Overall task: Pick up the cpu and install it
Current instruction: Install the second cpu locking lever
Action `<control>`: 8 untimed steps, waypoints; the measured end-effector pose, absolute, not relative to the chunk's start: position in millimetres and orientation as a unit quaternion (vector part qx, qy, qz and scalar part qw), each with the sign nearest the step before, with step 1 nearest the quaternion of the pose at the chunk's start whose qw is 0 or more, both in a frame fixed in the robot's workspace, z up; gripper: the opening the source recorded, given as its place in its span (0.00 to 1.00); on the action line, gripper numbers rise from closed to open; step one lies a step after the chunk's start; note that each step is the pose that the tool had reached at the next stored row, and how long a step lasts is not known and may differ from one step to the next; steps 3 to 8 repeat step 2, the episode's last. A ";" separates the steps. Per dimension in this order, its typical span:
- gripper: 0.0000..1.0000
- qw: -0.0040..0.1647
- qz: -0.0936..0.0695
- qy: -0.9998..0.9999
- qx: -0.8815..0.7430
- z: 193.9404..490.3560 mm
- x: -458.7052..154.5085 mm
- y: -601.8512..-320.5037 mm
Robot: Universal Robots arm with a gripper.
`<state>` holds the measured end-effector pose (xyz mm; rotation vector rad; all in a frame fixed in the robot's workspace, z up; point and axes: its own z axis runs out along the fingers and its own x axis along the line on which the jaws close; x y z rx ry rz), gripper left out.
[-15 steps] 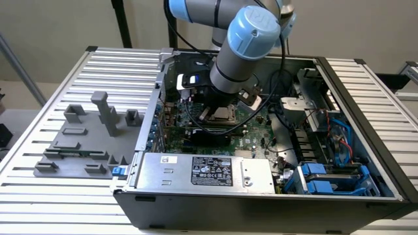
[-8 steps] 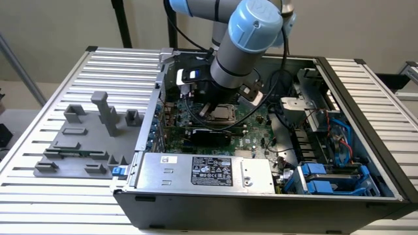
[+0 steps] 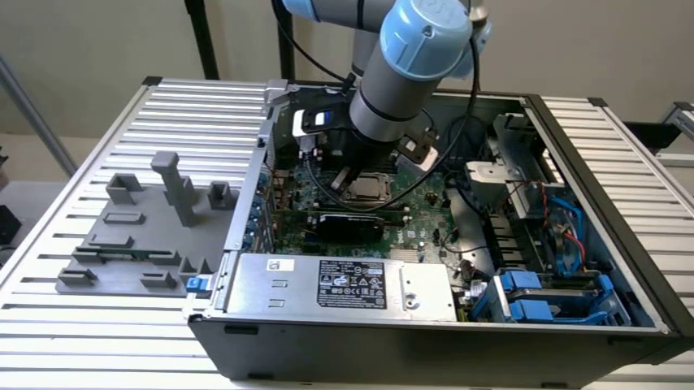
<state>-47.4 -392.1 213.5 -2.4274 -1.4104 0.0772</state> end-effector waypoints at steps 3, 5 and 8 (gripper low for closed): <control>0.11 0.166 0.027 -0.495 -0.852 213.5 -47.4 -392.1; 0.11 0.166 0.027 -0.495 -0.852 213.5 -47.4 -392.1; 0.11 0.166 0.027 -0.495 -0.852 213.5 -47.4 -392.1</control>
